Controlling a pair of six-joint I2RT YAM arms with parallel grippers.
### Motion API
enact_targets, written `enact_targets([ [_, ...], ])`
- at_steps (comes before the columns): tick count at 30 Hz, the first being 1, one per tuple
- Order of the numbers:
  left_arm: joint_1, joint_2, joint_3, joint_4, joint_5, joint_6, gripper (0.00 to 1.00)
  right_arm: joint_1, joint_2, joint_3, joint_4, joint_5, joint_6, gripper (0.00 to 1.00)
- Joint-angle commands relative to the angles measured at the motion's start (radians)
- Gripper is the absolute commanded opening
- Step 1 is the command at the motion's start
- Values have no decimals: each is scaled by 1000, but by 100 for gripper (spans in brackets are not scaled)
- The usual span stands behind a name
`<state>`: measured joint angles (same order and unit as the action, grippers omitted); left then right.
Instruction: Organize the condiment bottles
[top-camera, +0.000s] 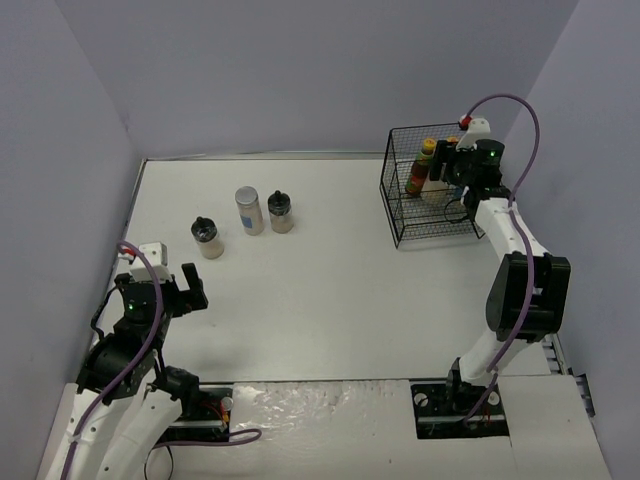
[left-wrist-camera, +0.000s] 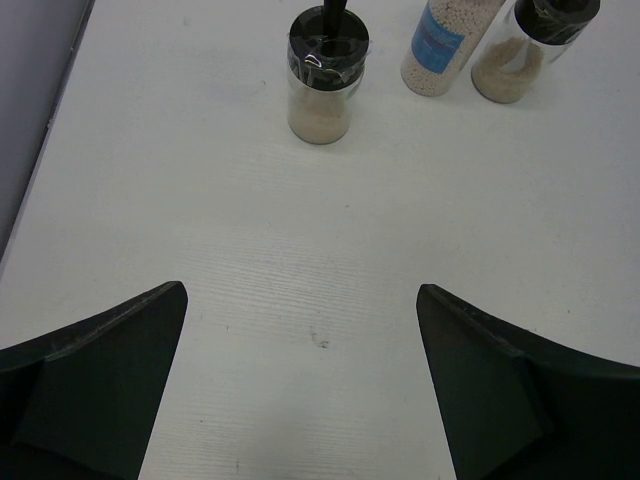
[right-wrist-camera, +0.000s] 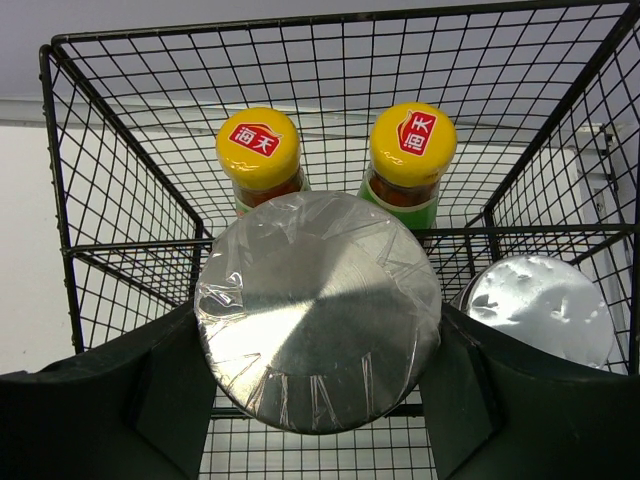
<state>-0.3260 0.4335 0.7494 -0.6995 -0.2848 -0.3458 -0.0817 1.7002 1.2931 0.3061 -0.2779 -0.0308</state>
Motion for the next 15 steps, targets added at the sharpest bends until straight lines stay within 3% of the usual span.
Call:
enact_targets([
  [1, 7, 7, 27, 51, -2, -5, 97, 3, 2, 14, 95, 8, 4, 1],
  [15, 7, 7, 27, 49, -7, -6, 97, -17, 70, -23, 129, 130, -2, 1],
])
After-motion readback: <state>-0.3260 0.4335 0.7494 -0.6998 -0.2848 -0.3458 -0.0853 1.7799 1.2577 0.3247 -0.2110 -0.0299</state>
